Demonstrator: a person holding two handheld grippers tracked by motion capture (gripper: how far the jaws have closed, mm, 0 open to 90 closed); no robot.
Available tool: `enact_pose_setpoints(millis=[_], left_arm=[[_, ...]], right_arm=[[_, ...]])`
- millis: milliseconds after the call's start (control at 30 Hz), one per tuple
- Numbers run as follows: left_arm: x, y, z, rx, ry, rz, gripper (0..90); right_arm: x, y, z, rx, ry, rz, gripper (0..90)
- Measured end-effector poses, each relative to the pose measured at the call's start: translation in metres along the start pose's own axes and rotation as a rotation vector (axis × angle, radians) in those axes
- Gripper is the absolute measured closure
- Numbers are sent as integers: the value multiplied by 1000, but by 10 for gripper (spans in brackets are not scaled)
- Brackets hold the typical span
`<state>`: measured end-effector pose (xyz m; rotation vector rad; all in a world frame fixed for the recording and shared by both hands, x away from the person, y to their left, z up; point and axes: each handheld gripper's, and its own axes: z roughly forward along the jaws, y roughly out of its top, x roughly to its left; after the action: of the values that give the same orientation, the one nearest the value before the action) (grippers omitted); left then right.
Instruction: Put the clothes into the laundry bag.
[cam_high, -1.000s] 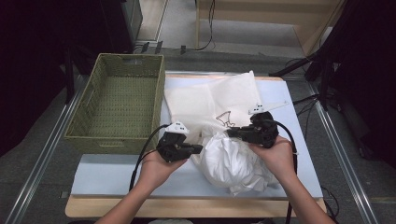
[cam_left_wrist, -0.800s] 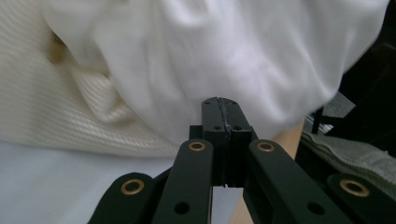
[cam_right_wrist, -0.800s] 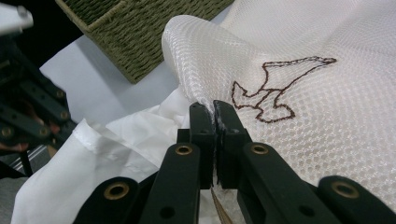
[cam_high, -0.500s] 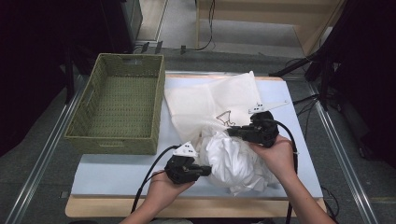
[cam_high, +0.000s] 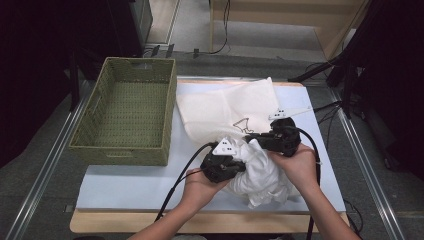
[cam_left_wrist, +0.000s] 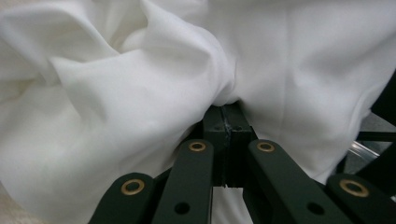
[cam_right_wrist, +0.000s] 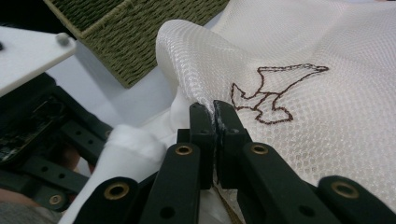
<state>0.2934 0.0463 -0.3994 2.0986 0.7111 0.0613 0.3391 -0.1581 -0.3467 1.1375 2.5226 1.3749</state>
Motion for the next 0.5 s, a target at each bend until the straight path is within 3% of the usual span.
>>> enact_pose_setpoints(millis=[67, 167, 333, 500], left_arm=[[2, 5, 3, 2, 7, -16, 900], [6, 11, 9, 20, 36, 0, 900], [16, 16, 17, 26, 43, -27, 900], [26, 20, 24, 38, 77, -41, 900]], right_arm=[[-1, 0, -1, -2, -1, 1, 882], [-1, 1, -2, -6, -2, 1, 883], [2, 4, -7, -15, 1, -3, 884], [9, 9, -17, -39, 12, -8, 885]])
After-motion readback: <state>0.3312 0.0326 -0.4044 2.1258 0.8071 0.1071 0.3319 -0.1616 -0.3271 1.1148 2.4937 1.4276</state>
